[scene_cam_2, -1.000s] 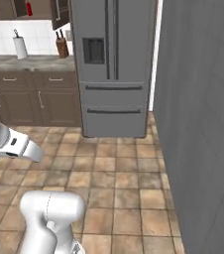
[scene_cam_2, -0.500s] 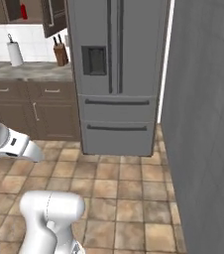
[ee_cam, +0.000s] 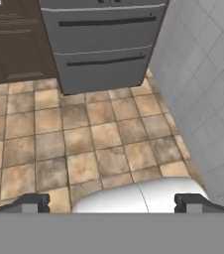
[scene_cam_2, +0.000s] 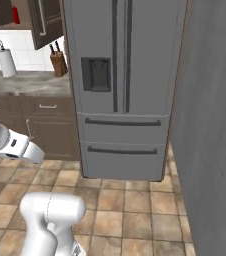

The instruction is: Collect the paprika, ketchup, and shaker from the cabinet and place them next to the stove.

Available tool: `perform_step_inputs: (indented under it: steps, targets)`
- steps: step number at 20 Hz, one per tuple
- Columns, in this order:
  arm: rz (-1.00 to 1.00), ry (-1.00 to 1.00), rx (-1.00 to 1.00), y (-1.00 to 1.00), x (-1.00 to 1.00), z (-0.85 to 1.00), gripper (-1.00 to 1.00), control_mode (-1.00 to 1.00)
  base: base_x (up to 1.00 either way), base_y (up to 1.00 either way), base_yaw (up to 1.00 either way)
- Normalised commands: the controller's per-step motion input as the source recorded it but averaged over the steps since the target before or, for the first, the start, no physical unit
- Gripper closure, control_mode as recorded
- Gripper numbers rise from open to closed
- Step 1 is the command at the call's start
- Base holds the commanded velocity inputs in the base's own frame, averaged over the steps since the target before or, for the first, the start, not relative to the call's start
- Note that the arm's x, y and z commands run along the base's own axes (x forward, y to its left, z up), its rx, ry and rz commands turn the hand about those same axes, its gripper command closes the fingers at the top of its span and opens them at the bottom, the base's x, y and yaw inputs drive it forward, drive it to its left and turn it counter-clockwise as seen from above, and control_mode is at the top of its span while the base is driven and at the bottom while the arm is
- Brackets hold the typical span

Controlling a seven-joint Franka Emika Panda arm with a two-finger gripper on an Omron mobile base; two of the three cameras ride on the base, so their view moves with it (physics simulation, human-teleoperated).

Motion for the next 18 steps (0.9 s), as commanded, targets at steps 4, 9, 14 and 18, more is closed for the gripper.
perform_step_inputs:
  steps: [4, 9, 14, 18]
  targets:
    - [0.00, 0.00, 0.00, 0.00, 0.00, 0.00, -1.00, 1.00, 1.00, 0.49, 0.24]
    - [0.00, 0.00, 0.00, 0.00, 0.00, 0.00, -1.00, 1.00, 1.00, 0.50, 0.25]
    - [0.00, 0.00, 0.00, 0.00, 0.00, 0.00, -1.00, 1.00, 0.99, 0.66, 0.14]
    - [0.00, 0.00, 0.00, 0.00, 0.00, 0.00, -1.00, 1.00, 0.92, 0.88, 0.03]
